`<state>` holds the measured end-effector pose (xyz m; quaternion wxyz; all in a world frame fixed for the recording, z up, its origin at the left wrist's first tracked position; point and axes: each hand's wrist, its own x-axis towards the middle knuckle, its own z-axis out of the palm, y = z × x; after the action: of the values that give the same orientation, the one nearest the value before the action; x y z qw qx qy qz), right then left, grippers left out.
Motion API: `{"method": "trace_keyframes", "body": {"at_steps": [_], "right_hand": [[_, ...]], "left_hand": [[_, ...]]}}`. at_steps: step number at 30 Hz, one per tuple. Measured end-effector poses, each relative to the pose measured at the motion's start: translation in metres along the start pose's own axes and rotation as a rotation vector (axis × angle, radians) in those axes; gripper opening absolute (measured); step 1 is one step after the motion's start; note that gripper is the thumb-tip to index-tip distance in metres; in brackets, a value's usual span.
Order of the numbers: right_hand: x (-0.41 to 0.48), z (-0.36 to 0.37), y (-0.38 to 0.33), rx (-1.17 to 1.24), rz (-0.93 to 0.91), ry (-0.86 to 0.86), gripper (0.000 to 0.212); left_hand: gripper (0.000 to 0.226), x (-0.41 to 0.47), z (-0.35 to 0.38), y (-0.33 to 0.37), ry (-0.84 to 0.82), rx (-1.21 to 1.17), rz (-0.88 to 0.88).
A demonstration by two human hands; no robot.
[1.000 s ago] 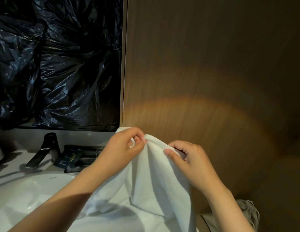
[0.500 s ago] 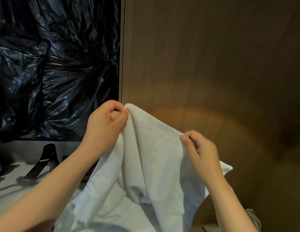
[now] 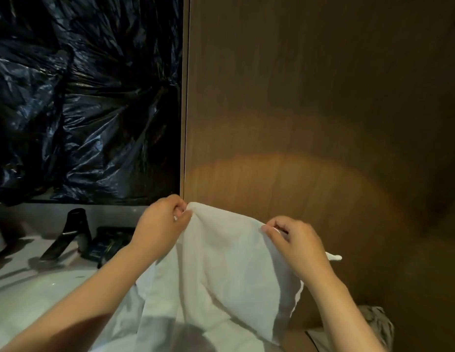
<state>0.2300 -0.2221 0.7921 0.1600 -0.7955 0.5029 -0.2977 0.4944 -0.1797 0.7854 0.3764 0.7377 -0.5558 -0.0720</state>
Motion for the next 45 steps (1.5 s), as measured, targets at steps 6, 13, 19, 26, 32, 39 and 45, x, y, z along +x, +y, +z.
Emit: {"method": "trace_keyframes", "body": {"at_steps": [6, 13, 19, 26, 32, 39, 45], "right_hand": [[-0.006, 0.003, -0.017, -0.010, -0.228, -0.008, 0.012], [-0.007, -0.003, -0.031, -0.027, -0.327, 0.068, 0.009], [-0.011, -0.009, -0.003, -0.123, -0.188, 0.012, 0.024], [-0.023, -0.016, 0.024, 0.043, -0.038, 0.139, 0.030], [-0.014, -0.056, -0.020, 0.400, -0.076, 0.246, 0.028], [-0.008, -0.062, -0.044, 0.385, -0.038, 0.265, 0.025], [-0.029, 0.001, -0.006, 0.234, 0.178, 0.108, 0.004]], "left_hand": [[0.049, -0.017, 0.006, 0.021, -0.076, -0.006, 0.369], [0.013, -0.019, 0.011, 0.031, -0.280, -0.108, 0.440], [0.015, -0.019, 0.006, 0.026, -0.184, -0.179, 0.372], [0.014, -0.012, -0.003, 0.033, -0.059, -0.253, 0.314], [0.015, 0.006, -0.025, 0.071, 0.071, -0.320, 0.361], [0.014, 0.025, -0.020, 0.106, 0.079, -0.336, 0.456], [0.030, -0.018, 0.041, 0.045, -0.133, -0.236, 0.259]]}}
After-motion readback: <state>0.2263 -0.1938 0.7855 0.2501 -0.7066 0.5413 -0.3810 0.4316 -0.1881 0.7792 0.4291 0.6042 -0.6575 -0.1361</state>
